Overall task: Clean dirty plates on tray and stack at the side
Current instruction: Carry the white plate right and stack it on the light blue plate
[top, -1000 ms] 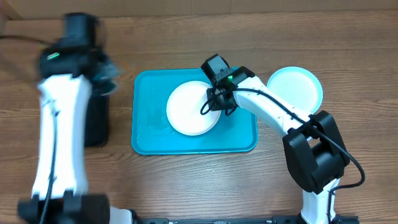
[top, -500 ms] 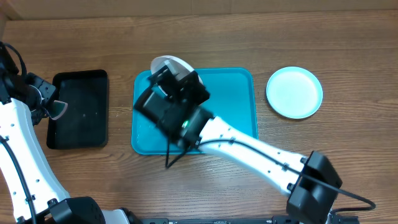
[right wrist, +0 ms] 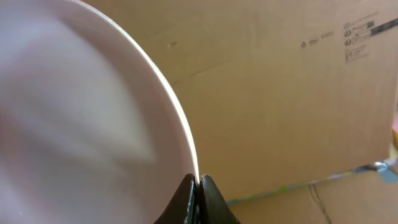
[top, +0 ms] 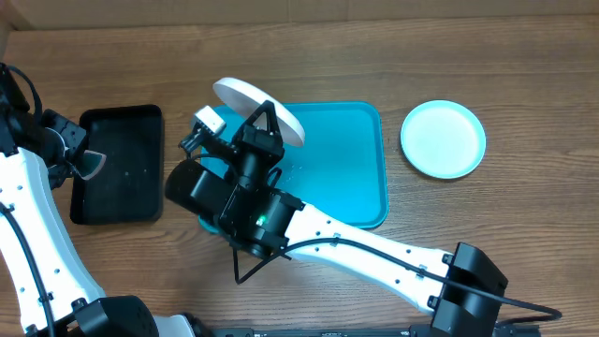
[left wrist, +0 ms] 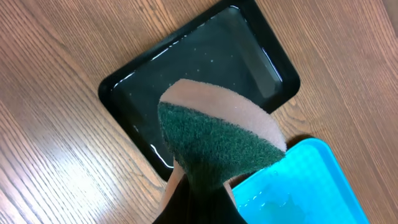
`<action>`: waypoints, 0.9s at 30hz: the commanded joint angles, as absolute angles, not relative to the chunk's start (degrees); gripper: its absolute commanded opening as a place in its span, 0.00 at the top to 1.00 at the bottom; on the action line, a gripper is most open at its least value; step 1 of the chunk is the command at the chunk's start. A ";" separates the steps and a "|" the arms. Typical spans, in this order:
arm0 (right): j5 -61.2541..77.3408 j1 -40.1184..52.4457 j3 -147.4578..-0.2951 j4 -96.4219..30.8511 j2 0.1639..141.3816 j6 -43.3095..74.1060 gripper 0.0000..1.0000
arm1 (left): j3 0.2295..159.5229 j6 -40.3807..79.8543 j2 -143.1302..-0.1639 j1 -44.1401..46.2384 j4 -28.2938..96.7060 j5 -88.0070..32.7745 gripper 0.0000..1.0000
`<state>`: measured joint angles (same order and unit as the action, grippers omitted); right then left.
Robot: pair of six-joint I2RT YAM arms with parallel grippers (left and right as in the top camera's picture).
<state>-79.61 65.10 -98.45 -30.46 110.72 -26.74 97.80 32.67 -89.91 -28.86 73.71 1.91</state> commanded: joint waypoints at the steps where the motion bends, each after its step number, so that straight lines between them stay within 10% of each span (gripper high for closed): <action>1: -56.12 57.67 -98.48 -42.89 109.58 -5.72 0.96 | 97.54 32.16 -90.00 -28.47 73.45 1.43 0.96; 7: -35.00 41.87 -98.94 -54.68 107.63 19.49 0.96 | 97.54 32.18 -90.00 -28.47 73.45 1.41 0.96; 14: -2.24 17.50 -99.09 -59.77 100.84 20.38 0.96 | 97.54 32.18 -90.00 -28.47 73.38 1.41 0.96; 27: 0.21 -11.03 -84.23 -61.41 102.56 21.69 0.96 | 97.47 32.16 -90.65 -26.79 72.99 0.38 0.96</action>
<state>-2.15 -9.21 -87.88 -63.61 102.61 20.05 97.73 32.67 -90.02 -27.51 73.25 1.37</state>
